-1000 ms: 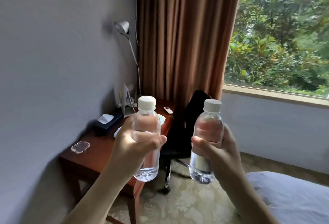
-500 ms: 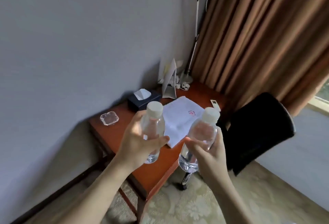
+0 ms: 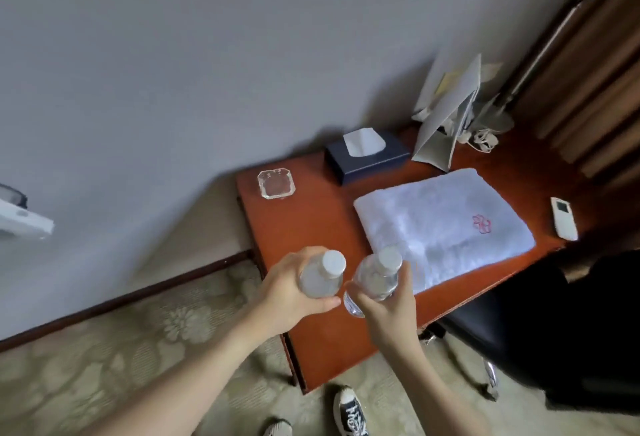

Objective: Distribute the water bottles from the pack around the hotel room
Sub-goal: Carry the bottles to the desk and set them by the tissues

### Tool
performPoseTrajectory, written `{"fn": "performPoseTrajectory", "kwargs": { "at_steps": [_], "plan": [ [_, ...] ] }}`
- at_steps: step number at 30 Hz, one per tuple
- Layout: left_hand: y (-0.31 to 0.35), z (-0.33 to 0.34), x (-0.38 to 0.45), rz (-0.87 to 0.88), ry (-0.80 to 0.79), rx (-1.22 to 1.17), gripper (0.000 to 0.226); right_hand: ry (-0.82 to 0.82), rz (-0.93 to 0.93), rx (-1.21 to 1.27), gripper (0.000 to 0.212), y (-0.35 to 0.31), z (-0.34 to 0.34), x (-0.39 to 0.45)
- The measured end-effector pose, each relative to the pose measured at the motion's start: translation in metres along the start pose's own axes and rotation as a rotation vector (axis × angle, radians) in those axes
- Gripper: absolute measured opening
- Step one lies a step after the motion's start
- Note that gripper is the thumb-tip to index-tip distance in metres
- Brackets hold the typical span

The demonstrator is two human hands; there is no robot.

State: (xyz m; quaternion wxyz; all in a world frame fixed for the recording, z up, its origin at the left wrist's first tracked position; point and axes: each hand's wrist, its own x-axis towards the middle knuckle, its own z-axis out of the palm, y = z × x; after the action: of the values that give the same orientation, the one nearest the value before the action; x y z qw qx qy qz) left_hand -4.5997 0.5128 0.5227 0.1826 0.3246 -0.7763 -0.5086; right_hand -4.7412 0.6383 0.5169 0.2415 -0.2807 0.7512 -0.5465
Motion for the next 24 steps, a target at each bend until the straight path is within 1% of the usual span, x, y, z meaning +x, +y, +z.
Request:
{"fn": "performPoseTrajectory", "kwargs": {
  "at_steps": [4, 7, 9, 12, 14, 17, 19, 21, 22, 24],
  "plan": [
    [-0.05, 0.022, 0.022, -0.119, 0.036, -0.036, 0.064, -0.094, 0.022, -0.004, 0.058, 0.062, 0.015, 0.045],
    [-0.081, 0.034, 0.036, -0.156, 0.076, 0.013, 0.063, -0.138, -0.013, -0.021, 0.059, 0.099, 0.03, 0.076],
    [-0.097, 0.039, 0.045, -0.179, 0.09, 0.025, 0.063, -0.162, -0.045, -0.034, 0.067, 0.119, 0.039, 0.091],
    [-0.116, 0.051, 0.054, -0.197, 0.11, 0.043, 0.063, -0.218, -0.061, -0.054, 0.074, 0.147, 0.047, 0.101],
    [-0.126, 0.061, 0.057, -0.216, 0.13, 0.016, 0.062, -0.231, -0.066, -0.07, 0.08, 0.161, 0.049, 0.104],
    [-0.138, 0.077, 0.056, -0.238, 0.154, -0.047, 0.062, -0.225, -0.06, -0.073, 0.078, 0.183, 0.049, 0.111],
    [-0.143, 0.083, 0.054, -0.239, 0.161, -0.073, 0.065, -0.248, -0.053, -0.097, 0.076, 0.19, 0.051, 0.114],
    [-0.151, 0.09, 0.051, -0.242, 0.177, -0.107, 0.074, -0.31, -0.034, -0.14, 0.075, 0.197, 0.049, 0.115],
    [-0.154, 0.096, 0.048, -0.252, 0.207, -0.122, 0.08, -0.353, -0.021, -0.159, 0.073, 0.202, 0.047, 0.115],
    [-0.159, 0.113, 0.043, -0.313, 0.337, -0.083, 0.091, -0.446, 0.003, -0.239, 0.068, 0.214, 0.04, 0.117]
  ]
}}
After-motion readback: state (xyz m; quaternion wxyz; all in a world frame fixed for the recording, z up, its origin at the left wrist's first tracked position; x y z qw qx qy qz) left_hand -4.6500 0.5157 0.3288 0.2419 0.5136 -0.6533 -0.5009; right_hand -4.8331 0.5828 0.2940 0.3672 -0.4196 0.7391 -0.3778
